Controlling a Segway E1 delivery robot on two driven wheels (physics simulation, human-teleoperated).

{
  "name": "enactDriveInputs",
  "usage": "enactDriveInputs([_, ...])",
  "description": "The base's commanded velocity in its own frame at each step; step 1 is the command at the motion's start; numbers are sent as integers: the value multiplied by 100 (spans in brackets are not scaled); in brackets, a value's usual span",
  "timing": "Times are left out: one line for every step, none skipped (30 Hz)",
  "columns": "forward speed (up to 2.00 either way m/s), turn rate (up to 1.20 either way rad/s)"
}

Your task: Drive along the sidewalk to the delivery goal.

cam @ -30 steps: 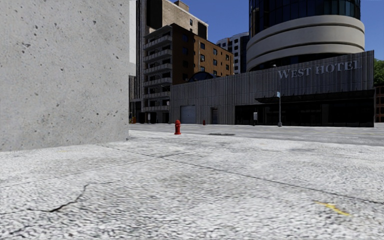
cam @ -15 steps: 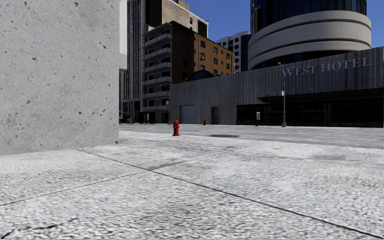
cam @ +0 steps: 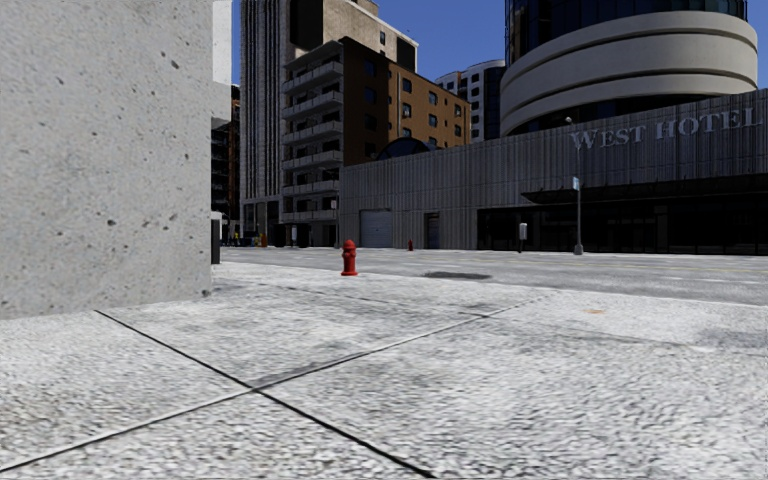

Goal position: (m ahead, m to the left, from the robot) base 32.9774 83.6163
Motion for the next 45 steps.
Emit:
enactDriveInputs([200,0])
enactDriveInputs([200,2])
enactDriveInputs([200,2])
enactDriveInputs([200,9])
enactDriveInputs([200,16])
enactDriveInputs([200,19])
enactDriveInputs([200,19])
enactDriveInputs([200,19])
enactDriveInputs([200,19])
enactDriveInputs([200,19])
enactDriveInputs([200,19])
enactDriveInputs([200,19])
enactDriveInputs([200,19])
enactDriveInputs([200,19])
enactDriveInputs([200,21])
enactDriveInputs([200,26])
enactDriveInputs([200,26])
enactDriveInputs([200,29])
enactDriveInputs([200,30])
enactDriveInputs([200,30])
enactDriveInputs([200,30])
enactDriveInputs([200,30])
enactDriveInputs([200,30])
enactDriveInputs([200,30])
enactDriveInputs([200,32])
enactDriveInputs([200,33])
enactDriveInputs([200,35])
enactDriveInputs([200,36])
enactDriveInputs([200,36])
enactDriveInputs([200,36])
enactDriveInputs([200,36])
enactDriveInputs([200,36])
enactDriveInputs([200,36])
enactDriveInputs([200,36])
enactDriveInputs([200,36])
enactDriveInputs([200,36])
enactDriveInputs([200,36])
enactDriveInputs([200,36])
enactDriveInputs([200,36])
enactDriveInputs([200,36])
enactDriveInputs([200,36])
enactDriveInputs([200,36])
enactDriveInputs([200,36])
enactDriveInputs([200,36])
enactDriveInputs([200,36])
